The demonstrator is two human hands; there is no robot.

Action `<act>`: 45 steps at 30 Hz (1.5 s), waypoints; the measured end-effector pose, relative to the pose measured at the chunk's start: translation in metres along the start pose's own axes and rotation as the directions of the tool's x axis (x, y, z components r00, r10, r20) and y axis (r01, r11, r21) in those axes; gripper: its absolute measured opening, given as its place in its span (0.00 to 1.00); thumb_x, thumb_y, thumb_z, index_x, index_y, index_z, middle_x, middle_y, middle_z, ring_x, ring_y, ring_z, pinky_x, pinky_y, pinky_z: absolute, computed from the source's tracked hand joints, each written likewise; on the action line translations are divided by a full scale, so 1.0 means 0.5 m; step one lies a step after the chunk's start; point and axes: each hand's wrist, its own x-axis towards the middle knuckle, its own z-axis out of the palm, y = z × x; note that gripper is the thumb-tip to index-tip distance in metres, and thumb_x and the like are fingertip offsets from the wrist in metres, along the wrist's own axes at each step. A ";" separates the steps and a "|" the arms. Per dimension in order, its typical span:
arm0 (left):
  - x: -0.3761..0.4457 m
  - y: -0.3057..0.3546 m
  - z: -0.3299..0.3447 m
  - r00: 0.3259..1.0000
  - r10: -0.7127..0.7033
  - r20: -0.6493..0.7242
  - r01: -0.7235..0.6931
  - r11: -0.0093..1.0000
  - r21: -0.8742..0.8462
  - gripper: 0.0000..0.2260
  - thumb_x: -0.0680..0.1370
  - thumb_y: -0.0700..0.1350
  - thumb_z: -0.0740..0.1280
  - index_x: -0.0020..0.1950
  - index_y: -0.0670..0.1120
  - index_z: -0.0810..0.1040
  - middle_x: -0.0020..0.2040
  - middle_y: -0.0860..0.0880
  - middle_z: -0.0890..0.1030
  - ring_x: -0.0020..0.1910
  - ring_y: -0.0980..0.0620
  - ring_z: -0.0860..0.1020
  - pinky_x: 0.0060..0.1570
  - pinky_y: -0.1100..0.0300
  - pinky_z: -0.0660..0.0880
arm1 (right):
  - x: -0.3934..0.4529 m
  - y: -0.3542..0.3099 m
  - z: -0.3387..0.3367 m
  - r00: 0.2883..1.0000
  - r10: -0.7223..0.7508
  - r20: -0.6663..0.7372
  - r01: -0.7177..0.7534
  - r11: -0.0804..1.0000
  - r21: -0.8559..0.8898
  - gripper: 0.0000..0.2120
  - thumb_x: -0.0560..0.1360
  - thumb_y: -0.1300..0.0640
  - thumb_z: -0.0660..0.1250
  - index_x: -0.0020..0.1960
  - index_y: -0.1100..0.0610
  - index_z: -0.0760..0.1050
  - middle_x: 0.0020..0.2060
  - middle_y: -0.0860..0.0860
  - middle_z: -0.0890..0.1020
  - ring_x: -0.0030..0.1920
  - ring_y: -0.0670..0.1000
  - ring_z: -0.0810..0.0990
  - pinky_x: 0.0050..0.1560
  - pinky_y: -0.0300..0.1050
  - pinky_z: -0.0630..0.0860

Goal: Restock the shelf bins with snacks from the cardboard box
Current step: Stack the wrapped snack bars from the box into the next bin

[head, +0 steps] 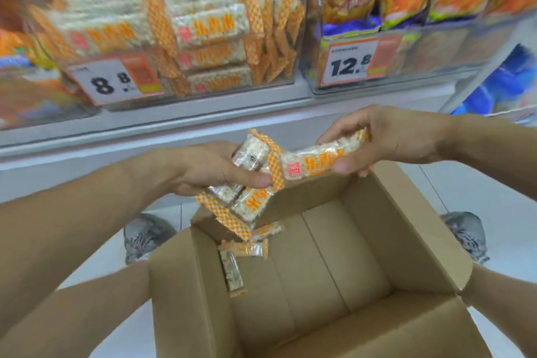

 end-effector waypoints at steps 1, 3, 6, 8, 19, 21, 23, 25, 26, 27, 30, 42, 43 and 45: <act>-0.021 0.030 -0.008 0.999 0.031 -0.031 -0.031 0.999 -0.008 0.09 0.74 0.37 0.71 0.53 0.42 0.82 0.47 0.44 0.86 0.43 0.48 0.85 0.40 0.57 0.82 | -0.012 -0.013 0.002 0.998 -0.054 -0.030 0.055 0.997 0.044 0.21 0.61 0.53 0.82 0.54 0.52 0.84 0.49 0.60 0.85 0.42 0.55 0.81 0.45 0.51 0.78; -0.058 0.074 -0.019 0.995 0.065 -0.079 -0.066 0.998 -0.007 0.09 0.76 0.37 0.69 0.56 0.41 0.81 0.50 0.43 0.86 0.45 0.47 0.86 0.40 0.57 0.82 | -0.026 -0.020 0.011 0.988 -0.136 -0.074 0.145 0.980 0.136 0.26 0.57 0.48 0.85 0.53 0.51 0.85 0.49 0.63 0.85 0.46 0.58 0.80 0.51 0.58 0.76; -0.099 0.091 -0.016 0.988 0.094 -0.124 -0.098 0.995 -0.027 0.13 0.76 0.39 0.70 0.60 0.40 0.80 0.54 0.41 0.85 0.50 0.43 0.85 0.43 0.54 0.82 | -0.025 -0.021 0.040 0.973 -0.208 -0.105 0.227 0.945 0.235 0.28 0.51 0.46 0.87 0.47 0.53 0.84 0.42 0.56 0.86 0.41 0.51 0.82 0.43 0.43 0.79; -0.116 0.083 -0.005 0.981 0.113 -0.157 -0.122 0.991 -0.051 0.14 0.76 0.39 0.71 0.61 0.40 0.80 0.54 0.41 0.85 0.52 0.42 0.85 0.46 0.52 0.83 | -0.016 -0.035 0.063 0.962 -0.245 -0.120 0.269 0.925 0.268 0.21 0.55 0.54 0.86 0.44 0.56 0.83 0.42 0.57 0.86 0.41 0.51 0.83 0.44 0.42 0.79; -0.111 0.105 0.002 0.964 0.217 -0.156 -0.231 0.969 -0.082 0.14 0.78 0.39 0.69 0.63 0.38 0.79 0.57 0.40 0.84 0.53 0.43 0.83 0.51 0.55 0.81 | -0.013 -0.088 0.104 0.928 -0.224 -0.298 0.333 0.858 0.391 0.35 0.57 0.62 0.80 0.62 0.61 0.74 0.51 0.57 0.86 0.41 0.52 0.85 0.43 0.42 0.81; -0.105 0.103 0.009 0.966 0.223 -0.129 -0.233 0.970 -0.075 0.14 0.79 0.38 0.67 0.64 0.37 0.78 0.57 0.39 0.84 0.52 0.44 0.83 0.49 0.56 0.81 | -0.014 -0.090 0.103 0.941 -0.248 -0.232 0.319 0.880 0.353 0.31 0.61 0.64 0.80 0.63 0.60 0.77 0.53 0.57 0.86 0.47 0.54 0.85 0.48 0.45 0.80; -0.102 0.099 0.010 0.968 0.233 -0.092 -0.240 0.968 -0.071 0.13 0.79 0.38 0.67 0.64 0.37 0.78 0.59 0.38 0.83 0.53 0.44 0.82 0.51 0.56 0.81 | -0.013 -0.088 0.108 0.946 -0.260 -0.192 0.312 0.890 0.333 0.26 0.64 0.67 0.79 0.62 0.61 0.78 0.54 0.59 0.85 0.50 0.56 0.84 0.50 0.48 0.81; -0.099 0.095 0.011 0.964 0.250 -0.087 -0.256 0.965 -0.056 0.13 0.79 0.37 0.67 0.63 0.36 0.78 0.59 0.39 0.83 0.54 0.43 0.83 0.53 0.55 0.80 | -0.011 -0.084 0.110 0.950 -0.256 -0.179 0.305 0.886 0.349 0.27 0.65 0.69 0.78 0.63 0.60 0.78 0.54 0.60 0.85 0.52 0.58 0.85 0.52 0.50 0.82; -0.096 0.095 0.013 0.959 0.261 -0.107 -0.269 0.961 -0.063 0.12 0.79 0.36 0.68 0.62 0.36 0.78 0.58 0.39 0.83 0.55 0.43 0.83 0.53 0.54 0.80 | -0.010 -0.083 0.108 0.952 -0.252 -0.174 0.299 0.885 0.357 0.28 0.65 0.69 0.78 0.64 0.58 0.78 0.55 0.60 0.85 0.52 0.59 0.85 0.51 0.51 0.82; -0.092 0.094 0.013 0.951 0.271 -0.145 -0.285 0.955 -0.084 0.12 0.78 0.35 0.68 0.62 0.36 0.79 0.57 0.40 0.84 0.54 0.44 0.83 0.52 0.55 0.81 | -0.010 -0.082 0.103 0.955 -0.242 -0.174 0.290 0.887 0.360 0.29 0.65 0.68 0.78 0.65 0.56 0.78 0.55 0.59 0.85 0.50 0.59 0.85 0.49 0.50 0.83; -0.088 0.103 0.020 0.915 0.262 -0.306 -0.318 0.936 -0.151 0.10 0.77 0.35 0.69 0.59 0.39 0.80 0.50 0.44 0.85 0.43 0.51 0.84 0.36 0.61 0.80 | -0.014 -0.080 0.081 0.957 -0.168 -0.238 0.257 0.870 0.420 0.29 0.62 0.64 0.78 0.62 0.57 0.79 0.52 0.59 0.85 0.45 0.55 0.84 0.41 0.46 0.82; -0.085 0.138 0.033 0.790 0.220 -0.573 -0.488 0.791 -0.369 0.10 0.77 0.32 0.69 0.57 0.38 0.78 0.50 0.45 0.86 0.41 0.56 0.85 0.34 0.64 0.80 | -0.003 -0.091 0.107 0.894 0.011 -0.449 0.273 0.781 0.562 0.28 0.59 0.49 0.78 0.53 0.61 0.77 0.41 0.55 0.85 0.37 0.49 0.81 0.37 0.41 0.77; -0.084 0.140 0.038 0.789 0.229 -0.570 -0.496 0.785 -0.371 0.08 0.77 0.31 0.68 0.55 0.39 0.77 0.47 0.47 0.87 0.39 0.57 0.85 0.32 0.66 0.79 | -0.004 -0.092 0.116 0.888 -0.018 -0.459 0.286 0.803 0.523 0.28 0.59 0.48 0.79 0.53 0.62 0.77 0.40 0.55 0.85 0.37 0.49 0.82 0.37 0.42 0.77; -0.084 0.144 0.049 0.795 0.261 -0.548 -0.507 0.782 -0.363 0.08 0.77 0.30 0.67 0.54 0.40 0.77 0.42 0.50 0.87 0.36 0.60 0.84 0.30 0.68 0.77 | -0.004 -0.091 0.125 0.872 -0.064 -0.485 0.315 0.831 0.458 0.28 0.59 0.45 0.79 0.50 0.61 0.78 0.40 0.56 0.86 0.38 0.49 0.82 0.40 0.44 0.77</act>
